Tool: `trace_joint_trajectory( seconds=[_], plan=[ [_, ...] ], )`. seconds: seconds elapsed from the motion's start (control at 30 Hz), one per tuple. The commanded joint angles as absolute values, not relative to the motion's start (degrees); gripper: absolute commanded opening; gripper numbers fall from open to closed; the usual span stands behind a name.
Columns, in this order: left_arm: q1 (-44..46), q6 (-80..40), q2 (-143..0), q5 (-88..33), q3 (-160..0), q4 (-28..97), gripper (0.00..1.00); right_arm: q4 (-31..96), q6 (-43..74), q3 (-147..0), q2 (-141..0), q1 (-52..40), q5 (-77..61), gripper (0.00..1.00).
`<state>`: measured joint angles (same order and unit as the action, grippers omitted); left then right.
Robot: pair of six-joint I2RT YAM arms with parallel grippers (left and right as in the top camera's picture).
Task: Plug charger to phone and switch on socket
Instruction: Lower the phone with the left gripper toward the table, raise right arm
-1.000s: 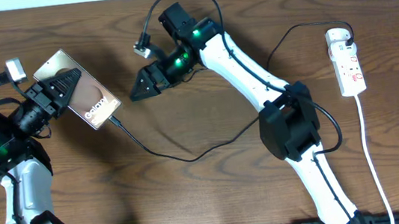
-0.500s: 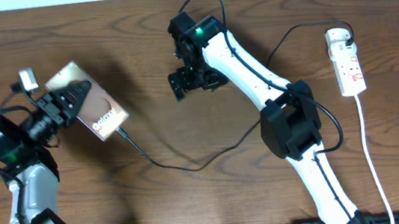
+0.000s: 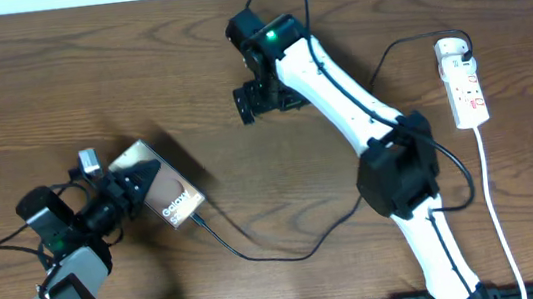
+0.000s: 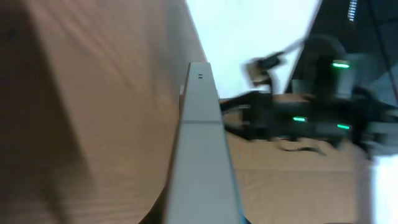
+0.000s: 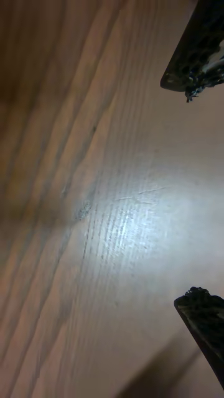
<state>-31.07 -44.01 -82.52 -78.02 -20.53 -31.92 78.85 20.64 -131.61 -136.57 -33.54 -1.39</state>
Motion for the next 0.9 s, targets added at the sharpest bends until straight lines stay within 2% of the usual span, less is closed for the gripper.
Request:
trace_joint_trajectory(
  seconds=[0.0, 0.17, 0.4, 0.6, 0.87],
  plan=[
    [-31.2, -37.4, -82.0, -77.0, -20.9, -28.6, 0.07, 79.6, 21.6, -132.4, -131.2, -33.3, 2.2, 0.99],
    [-31.0, -33.3, -82.0, -73.8, -20.9, -21.7, 0.07, 80.8, 21.5, -132.4, -129.5, -33.3, 2.9, 0.99],
    [-28.6, -26.5, -82.0, -62.9, -20.9, -9.8, 0.07, 81.7, 21.4, -132.4, -129.2, -33.3, 2.9, 0.99],
    [-26.9, -25.5, -82.0, -53.2, -20.9, -3.7, 0.07, 82.3, 21.1, -132.4, -129.2, -33.3, 2.9, 0.99],
    [-26.9, -25.3, -82.0, -49.1, -20.9, 0.2, 0.07, 82.6, 21.1, -132.4, -129.2, -33.3, 2.9, 0.99]
  ],
)
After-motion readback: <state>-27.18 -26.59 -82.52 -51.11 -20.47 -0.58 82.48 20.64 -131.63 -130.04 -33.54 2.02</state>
